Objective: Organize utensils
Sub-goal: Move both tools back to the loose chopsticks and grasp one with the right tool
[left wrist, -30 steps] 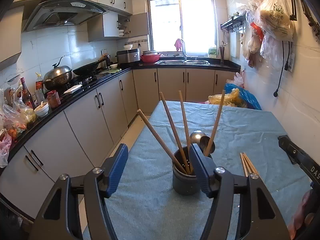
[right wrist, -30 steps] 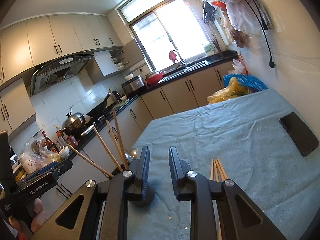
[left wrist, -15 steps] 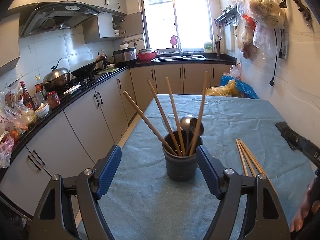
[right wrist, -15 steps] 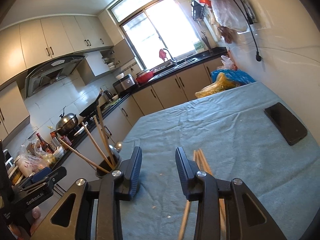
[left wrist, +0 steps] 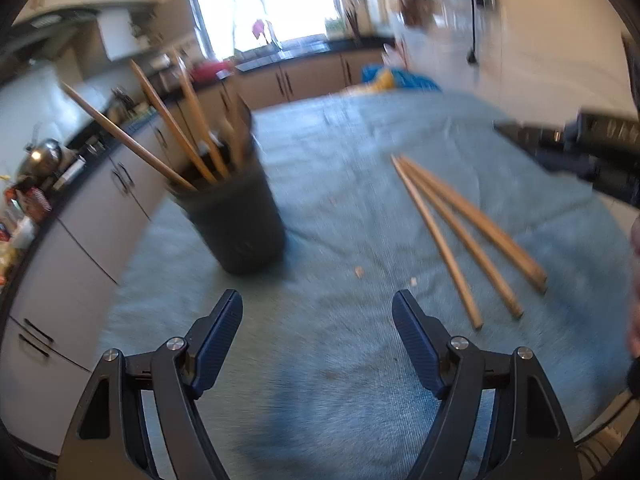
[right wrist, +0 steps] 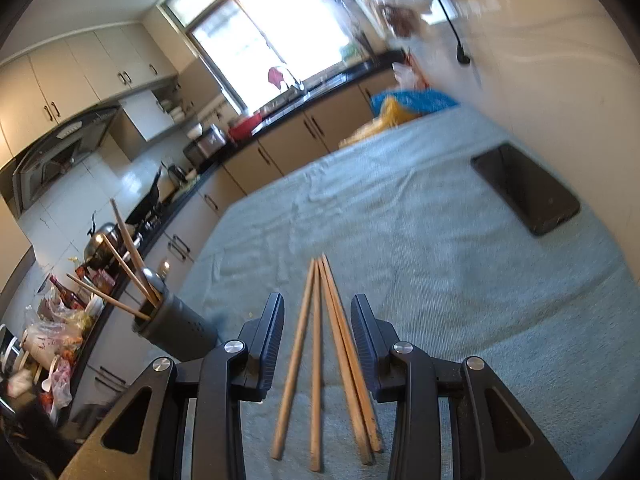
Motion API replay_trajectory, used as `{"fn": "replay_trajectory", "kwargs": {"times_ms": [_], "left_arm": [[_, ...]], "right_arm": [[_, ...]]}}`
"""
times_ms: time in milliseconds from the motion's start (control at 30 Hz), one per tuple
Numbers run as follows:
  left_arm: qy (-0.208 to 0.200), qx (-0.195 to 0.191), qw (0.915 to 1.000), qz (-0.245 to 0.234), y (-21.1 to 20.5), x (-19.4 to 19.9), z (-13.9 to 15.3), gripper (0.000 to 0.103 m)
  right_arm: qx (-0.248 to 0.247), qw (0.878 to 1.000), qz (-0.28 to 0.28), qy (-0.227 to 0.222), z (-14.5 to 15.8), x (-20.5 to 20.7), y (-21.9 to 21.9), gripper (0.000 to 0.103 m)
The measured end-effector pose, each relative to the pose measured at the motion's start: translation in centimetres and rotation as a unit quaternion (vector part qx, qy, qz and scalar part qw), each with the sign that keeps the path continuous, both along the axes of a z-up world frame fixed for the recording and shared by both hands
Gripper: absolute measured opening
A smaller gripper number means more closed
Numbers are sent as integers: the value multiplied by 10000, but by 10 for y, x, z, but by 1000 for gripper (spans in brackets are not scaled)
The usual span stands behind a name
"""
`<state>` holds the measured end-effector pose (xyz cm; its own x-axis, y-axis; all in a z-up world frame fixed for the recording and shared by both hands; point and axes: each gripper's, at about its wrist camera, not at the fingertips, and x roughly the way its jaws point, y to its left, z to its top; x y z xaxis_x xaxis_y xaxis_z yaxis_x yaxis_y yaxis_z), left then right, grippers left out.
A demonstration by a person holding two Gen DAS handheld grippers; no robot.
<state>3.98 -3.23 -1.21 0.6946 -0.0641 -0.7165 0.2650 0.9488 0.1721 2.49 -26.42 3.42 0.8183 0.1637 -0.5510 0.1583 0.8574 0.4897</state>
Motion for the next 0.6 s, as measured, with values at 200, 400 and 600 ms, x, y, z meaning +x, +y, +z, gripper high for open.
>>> {"fn": "replay_trajectory", "kwargs": {"times_ms": [200,400,600], "left_arm": [[418,59,9991,63,2,25,-33,76],[581,-102,9983,13,5,31,-37,76],[568,-162,9982,-103,6,29,-35,76]], "right_arm": [[-63,9971,521,548,-12,37,-2,29],[-602,9868,973,1144,-21,96,9,18],[-825,9755,1222,1634,-46,144,17,10]]}}
